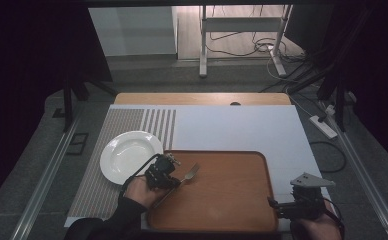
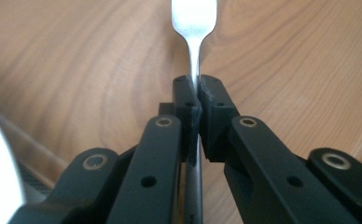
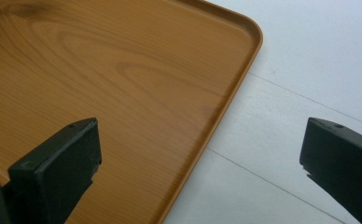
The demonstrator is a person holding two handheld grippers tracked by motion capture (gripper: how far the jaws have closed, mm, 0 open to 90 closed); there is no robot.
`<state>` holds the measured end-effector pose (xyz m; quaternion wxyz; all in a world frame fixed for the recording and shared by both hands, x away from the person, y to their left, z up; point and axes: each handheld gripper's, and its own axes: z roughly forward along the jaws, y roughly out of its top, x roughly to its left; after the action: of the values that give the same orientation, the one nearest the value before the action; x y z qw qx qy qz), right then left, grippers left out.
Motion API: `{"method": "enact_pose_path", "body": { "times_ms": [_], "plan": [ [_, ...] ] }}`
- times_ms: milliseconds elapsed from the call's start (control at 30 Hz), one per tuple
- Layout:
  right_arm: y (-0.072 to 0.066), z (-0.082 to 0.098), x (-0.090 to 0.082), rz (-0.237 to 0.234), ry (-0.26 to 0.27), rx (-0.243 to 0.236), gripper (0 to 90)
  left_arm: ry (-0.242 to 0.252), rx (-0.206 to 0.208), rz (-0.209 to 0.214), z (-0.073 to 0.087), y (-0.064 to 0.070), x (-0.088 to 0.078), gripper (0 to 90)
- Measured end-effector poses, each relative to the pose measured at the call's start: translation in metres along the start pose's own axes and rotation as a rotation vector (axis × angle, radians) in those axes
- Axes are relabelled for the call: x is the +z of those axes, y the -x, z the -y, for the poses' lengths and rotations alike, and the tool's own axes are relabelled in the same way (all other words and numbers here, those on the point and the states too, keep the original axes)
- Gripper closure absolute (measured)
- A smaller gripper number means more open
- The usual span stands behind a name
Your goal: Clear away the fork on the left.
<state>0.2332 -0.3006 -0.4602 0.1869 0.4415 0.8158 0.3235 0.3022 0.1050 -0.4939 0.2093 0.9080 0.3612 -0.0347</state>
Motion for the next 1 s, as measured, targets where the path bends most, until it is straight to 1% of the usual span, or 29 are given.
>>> {"method": "enact_pose_path", "body": {
  "times_ms": [100, 167, 200, 233, 267, 300, 367, 400, 433, 467, 500, 533, 600, 633, 667, 767, 800, 900, 1000],
  "plan": [
    [0.0, 0.0, 0.0, -0.001, -0.001, 0.001, 0.0, -0.024, -0.003, 0.001, 0.003, 0.003, 0.009, 85.7],
    [0.0, 0.0, 0.0, -0.002, -0.001, 0.0, 0.0, -0.021, -0.001, 0.011, 0.004, 0.004, 0.012, 85.3],
    [0.0, 0.0, 0.0, -0.002, -0.002, -0.002, 0.0, -0.02, 0.006, 0.007, 0.003, 0.004, 0.012, 84.4],
    [0.0, 0.0, 0.0, -0.002, -0.001, -0.002, 0.0, -0.006, 0.012, -0.007, 0.003, 0.005, 0.011, 83.3],
    [0.0, 0.0, 0.0, -0.001, -0.001, -0.002, 0.0, 0.016, 0.012, -0.014, 0.003, 0.005, 0.009, 75.2],
    [0.0, 0.0, 0.0, -0.002, -0.002, -0.002, 0.0, 0.032, 0.019, -0.017, 0.002, 0.005, 0.008, 68.9],
    [0.0, 0.0, 0.0, -0.001, -0.002, -0.002, 0.0, 0.063, 0.046, -0.028, 0.001, 0.008, 0.005, 67.4],
    [0.0, 0.0, 0.0, 0.0, -0.005, -0.004, 0.0, 0.083, 0.063, -0.016, 0.0, 0.01, 0.005, 70.2],
    [0.0, 0.0, 0.0, 0.001, -0.006, -0.005, 0.0, 0.088, 0.068, 0.0, 0.0, 0.01, 0.005, 77.1],
    [0.0, 0.0, 0.0, 0.001, -0.006, -0.005, 0.0, 0.09, 0.065, 0.027, 0.0, 0.011, 0.006, 80.8],
    [0.0, 0.0, 0.0, 0.001, -0.006, -0.006, 0.0, 0.083, 0.078, 0.06, 0.0, 0.01, 0.008, 85.6],
    [0.0, 0.0, 0.0, 0.001, -0.007, -0.006, 0.0, 0.077, 0.08, 0.068, 0.0, 0.009, 0.01, 88.9],
    [0.0, 0.0, 0.0, 0.001, -0.007, -0.006, 0.0, 0.052, 0.074, 0.062, 0.001, 0.006, 0.015, 89.1],
    [-0.001, 0.0, 0.0, 0.001, -0.005, -0.006, 0.0, 0.051, 0.071, 0.073, 0.002, 0.004, 0.015, 89.2],
    [-0.001, 0.0, 0.0, 0.001, -0.005, -0.007, 0.0, 0.053, 0.065, 0.075, 0.002, 0.002, 0.016, 89.2],
    [-0.001, 0.0, 0.001, 0.001, -0.006, -0.008, 0.0, 0.043, 0.06, 0.016, 0.003, -0.002, 0.013, 89.2],
    [-0.001, 0.0, 0.001, 0.001, -0.006, -0.008, 0.0, 0.04, 0.057, 0.006, 0.004, -0.003, 0.012, 89.2],
    [-0.001, 0.0, 0.0, 0.001, -0.006, -0.007, 0.0, 0.031, 0.025, -0.011, 0.007, -0.012, 0.01, 89.2],
    [-0.001, 0.0, 0.0, 0.0, -0.006, -0.007, 0.0, 0.027, 0.005, -0.02, 0.009, -0.018, 0.008, 89.3]
  ]
}}
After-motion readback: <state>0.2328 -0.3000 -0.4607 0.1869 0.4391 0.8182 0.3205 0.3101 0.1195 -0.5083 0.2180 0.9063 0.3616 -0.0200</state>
